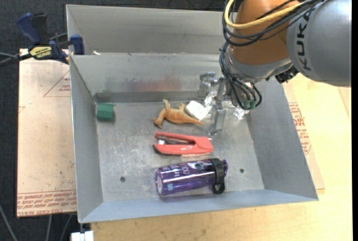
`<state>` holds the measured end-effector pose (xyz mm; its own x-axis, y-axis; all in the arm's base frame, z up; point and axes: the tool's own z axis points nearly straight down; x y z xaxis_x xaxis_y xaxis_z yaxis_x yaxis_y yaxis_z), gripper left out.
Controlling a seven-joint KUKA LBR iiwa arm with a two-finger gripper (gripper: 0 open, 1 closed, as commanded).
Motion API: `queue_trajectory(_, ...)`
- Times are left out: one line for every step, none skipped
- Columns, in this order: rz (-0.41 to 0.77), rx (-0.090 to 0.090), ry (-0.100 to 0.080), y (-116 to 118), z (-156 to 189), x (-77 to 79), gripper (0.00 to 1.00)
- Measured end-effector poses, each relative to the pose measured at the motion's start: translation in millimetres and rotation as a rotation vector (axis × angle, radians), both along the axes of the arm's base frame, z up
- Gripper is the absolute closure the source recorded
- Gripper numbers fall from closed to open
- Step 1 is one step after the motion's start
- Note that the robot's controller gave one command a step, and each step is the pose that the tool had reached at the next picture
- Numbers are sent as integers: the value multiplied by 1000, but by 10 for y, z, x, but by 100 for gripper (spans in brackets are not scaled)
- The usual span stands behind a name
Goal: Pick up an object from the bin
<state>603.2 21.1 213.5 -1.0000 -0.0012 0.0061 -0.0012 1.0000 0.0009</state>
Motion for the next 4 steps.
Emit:
queue_trajectory(-1, 0, -8, -1, 51, 14, 0)
queue_trajectory(-64, 1, -11, 96, -506, -73, 0)
queue_trajectory(-94, 1, -1, 169, -906, -152, 0)
queue_trajectory(-207, 2, -10, 236, -957, -378, 0)
